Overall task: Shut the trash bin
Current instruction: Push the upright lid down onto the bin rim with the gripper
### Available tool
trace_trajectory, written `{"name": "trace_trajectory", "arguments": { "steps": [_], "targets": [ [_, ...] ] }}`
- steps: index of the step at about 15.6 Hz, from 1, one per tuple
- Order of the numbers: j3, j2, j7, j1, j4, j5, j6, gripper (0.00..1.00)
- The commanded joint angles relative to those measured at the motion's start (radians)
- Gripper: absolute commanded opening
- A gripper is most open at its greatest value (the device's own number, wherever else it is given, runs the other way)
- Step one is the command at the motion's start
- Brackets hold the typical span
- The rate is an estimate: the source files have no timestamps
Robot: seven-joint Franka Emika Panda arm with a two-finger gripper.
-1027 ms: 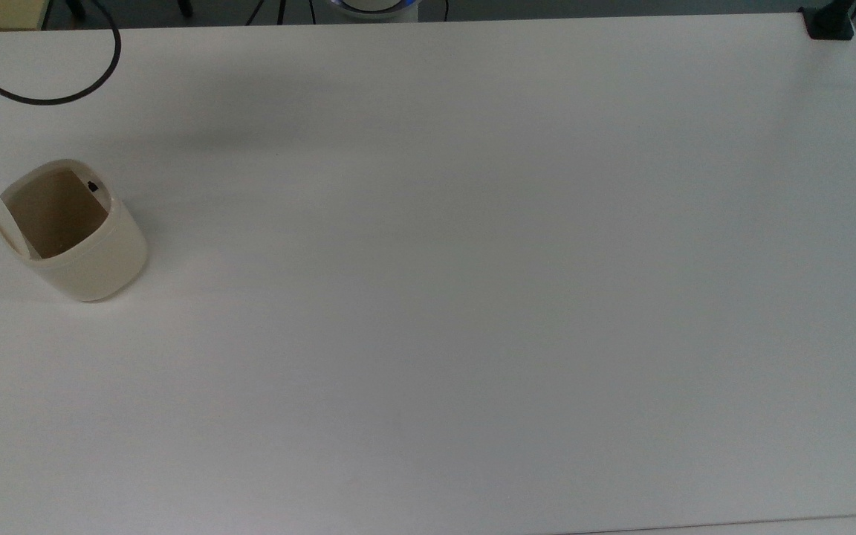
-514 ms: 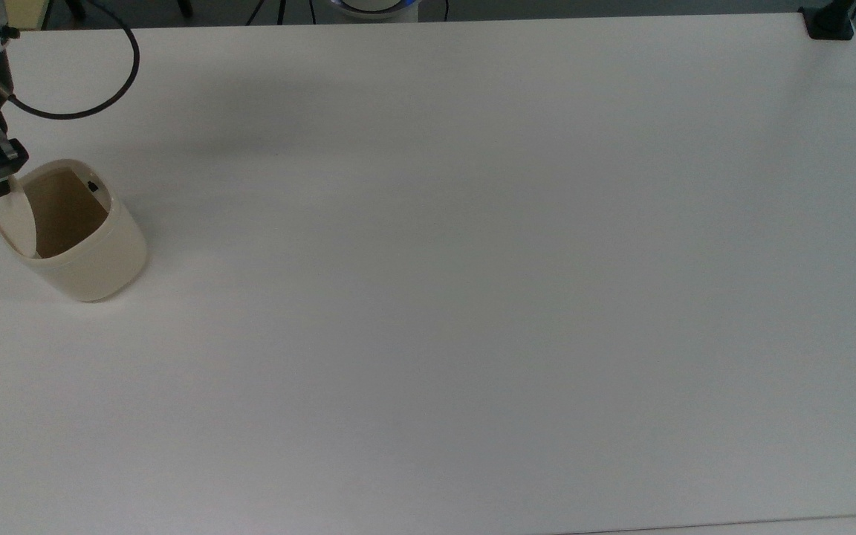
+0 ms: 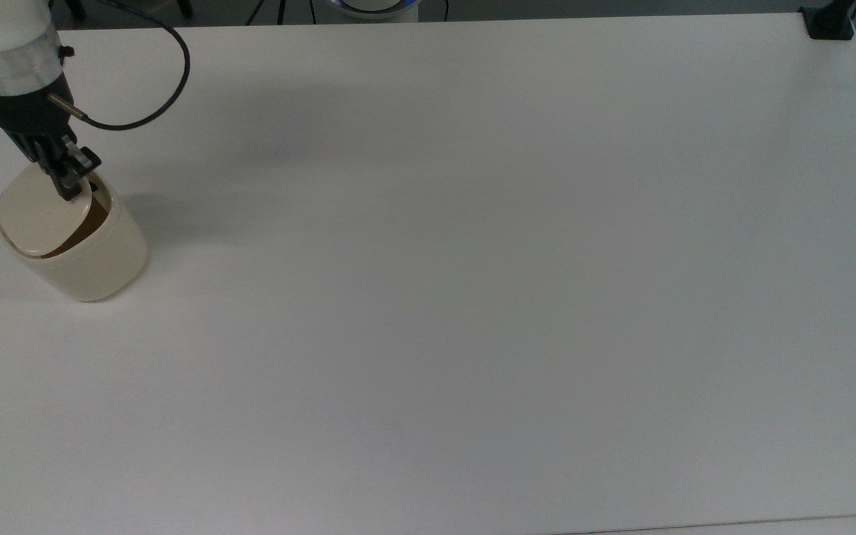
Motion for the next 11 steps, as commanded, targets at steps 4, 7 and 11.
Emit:
{"name": "trace_trajectory", "arguments": {
  "steps": [4,7,11],
  "targets": [
    [-0.003,0.044,-0.025,0.019,-0.031,-0.041,-0.004,0.00],
    [-0.003,0.042,-0.023,0.016,-0.026,-0.040,-0.004,0.00],
    [-0.003,0.034,-0.022,0.027,-0.003,-0.030,-0.012,0.00]
  ]
}}
